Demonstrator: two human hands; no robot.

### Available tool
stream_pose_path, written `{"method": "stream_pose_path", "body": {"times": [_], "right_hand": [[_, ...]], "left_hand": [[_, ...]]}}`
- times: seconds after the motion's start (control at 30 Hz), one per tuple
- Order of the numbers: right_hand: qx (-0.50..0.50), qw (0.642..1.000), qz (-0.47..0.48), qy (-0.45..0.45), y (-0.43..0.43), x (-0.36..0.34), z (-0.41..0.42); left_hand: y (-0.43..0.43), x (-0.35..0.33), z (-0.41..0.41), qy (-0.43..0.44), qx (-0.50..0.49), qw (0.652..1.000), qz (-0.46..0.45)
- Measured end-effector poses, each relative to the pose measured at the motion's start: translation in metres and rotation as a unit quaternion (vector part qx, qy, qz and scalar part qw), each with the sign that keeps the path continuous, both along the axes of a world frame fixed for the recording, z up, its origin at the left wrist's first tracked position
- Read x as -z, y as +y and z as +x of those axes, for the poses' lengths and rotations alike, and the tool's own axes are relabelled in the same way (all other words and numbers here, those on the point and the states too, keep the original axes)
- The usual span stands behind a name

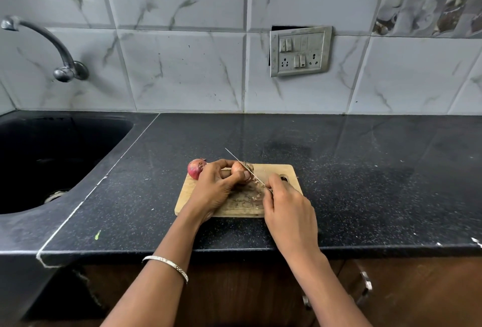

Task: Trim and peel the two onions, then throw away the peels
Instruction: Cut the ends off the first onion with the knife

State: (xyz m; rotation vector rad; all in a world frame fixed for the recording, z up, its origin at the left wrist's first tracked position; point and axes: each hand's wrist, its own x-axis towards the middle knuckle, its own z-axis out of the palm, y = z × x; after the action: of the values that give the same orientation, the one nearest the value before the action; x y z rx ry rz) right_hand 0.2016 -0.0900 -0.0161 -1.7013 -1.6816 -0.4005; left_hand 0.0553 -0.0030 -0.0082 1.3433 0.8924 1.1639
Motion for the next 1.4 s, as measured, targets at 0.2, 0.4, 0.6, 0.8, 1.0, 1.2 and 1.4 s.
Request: {"method": "stream_pose_path", "body": {"times": [0.2, 0.4, 0.6, 0.8, 1.0, 1.2, 1.4], "right_hand": [[-0.027, 1.0, 0.005, 0.0, 0.011, -0.002, 0.001], [-0.042, 0.997, -0.014, -0.064, 0.024, -0.007, 0.022], [-0.067, 0.998, -0.004, 0.006, 0.034, -0.006, 0.027], [-0.063, 0.993, 0.014, 0.103, 0.034, -0.006, 0.032], [-0.085, 0.979, -0.06, 0.173, 0.045, -0.019, 0.03], [-0.178, 0.944, -0.145, 0.236, 0.057, -0.041, 0.034], [-0.13, 0.962, -0.136, 0.198, 0.063, -0.038, 0.022]], "left_hand": [[0.0, -0.001, -0.004, 0.004, 0.025, 1.0, 0.007], [-0.002, 0.0, -0.002, 0.038, 0.049, 0.998, 0.034], [-0.002, 0.001, -0.003, -0.02, 0.059, 0.998, 0.008], [0.001, 0.001, -0.004, -0.009, 0.079, 0.997, 0.017], [0.005, 0.003, -0.006, 0.043, 0.068, 0.996, 0.045], [0.006, 0.004, -0.005, 0.109, 0.045, 0.988, 0.095], [0.004, 0.003, -0.003, 0.151, 0.014, 0.98, 0.128]]}}
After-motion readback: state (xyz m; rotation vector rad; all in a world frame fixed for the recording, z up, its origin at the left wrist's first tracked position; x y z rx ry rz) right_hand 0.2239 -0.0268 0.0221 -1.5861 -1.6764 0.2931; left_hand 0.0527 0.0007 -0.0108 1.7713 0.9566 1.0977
